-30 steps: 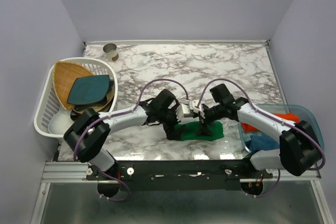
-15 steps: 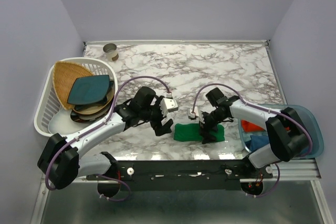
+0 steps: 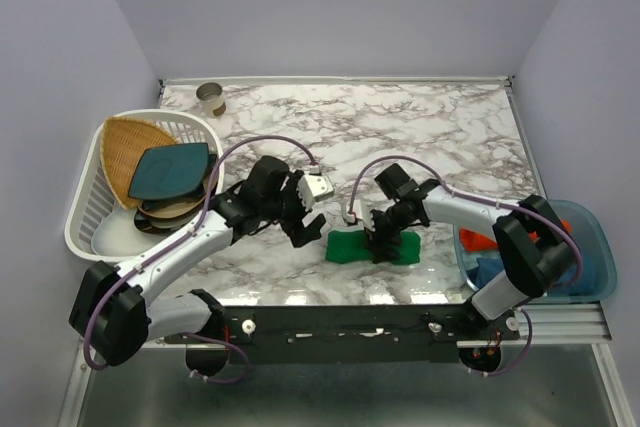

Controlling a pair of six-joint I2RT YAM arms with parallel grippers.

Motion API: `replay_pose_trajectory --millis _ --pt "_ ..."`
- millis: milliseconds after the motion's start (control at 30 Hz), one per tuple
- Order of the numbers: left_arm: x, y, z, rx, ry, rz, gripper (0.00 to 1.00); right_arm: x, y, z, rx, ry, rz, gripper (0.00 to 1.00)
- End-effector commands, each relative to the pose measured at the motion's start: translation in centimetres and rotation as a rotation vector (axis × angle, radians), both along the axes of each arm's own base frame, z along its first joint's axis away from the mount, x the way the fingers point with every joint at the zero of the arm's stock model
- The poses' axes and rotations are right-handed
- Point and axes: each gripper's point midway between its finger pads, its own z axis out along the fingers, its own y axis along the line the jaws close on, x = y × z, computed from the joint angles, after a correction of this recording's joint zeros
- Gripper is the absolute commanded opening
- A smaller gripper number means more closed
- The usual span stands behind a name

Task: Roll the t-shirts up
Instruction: Pick up the T-shirt from the center of the board.

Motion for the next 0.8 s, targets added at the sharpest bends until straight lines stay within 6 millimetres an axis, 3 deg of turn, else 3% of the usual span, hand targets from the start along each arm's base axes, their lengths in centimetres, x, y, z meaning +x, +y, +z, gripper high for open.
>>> replay_pose_trajectory --millis 0,67,200,333,600,633,767 --pt "1.9 1.0 2.5 0.022 -0.089 0.036 0.99 -0.7 -0.9 -3.4 -0.167 -0.005 0.020 0.63" --pt "2.4 1.2 3.2 0.026 -0.108 0.050 0.99 -1.1 -1.3 -4.2 -0.218 0.002 0.037 0.48" --pt "3.3 1.5 4.3 0.023 -0.134 0.073 0.99 -0.8 -0.9 -3.5 -0.196 -0.039 0.031 0.47" --pt "4.6 2.2 5.5 0.029 -0.174 0.110 0.99 0.3 -0.4 -0.8 -0.181 -0.110 0.048 0.43" --pt "9.3 4.1 9.3 0.036 -0.308 0.199 0.99 2.5 -0.8 8.8 -0.087 -0.424 0.166 0.39" --pt "9.8 4.1 9.3 0.035 -0.314 0.207 0.99 2.1 -1.6 10.4 -0.084 -0.466 0.175 0.39" --pt "11.4 4.1 10.6 0.009 -0.341 0.229 0.99 1.2 -5.1 13.3 -0.083 -0.594 0.200 0.38"
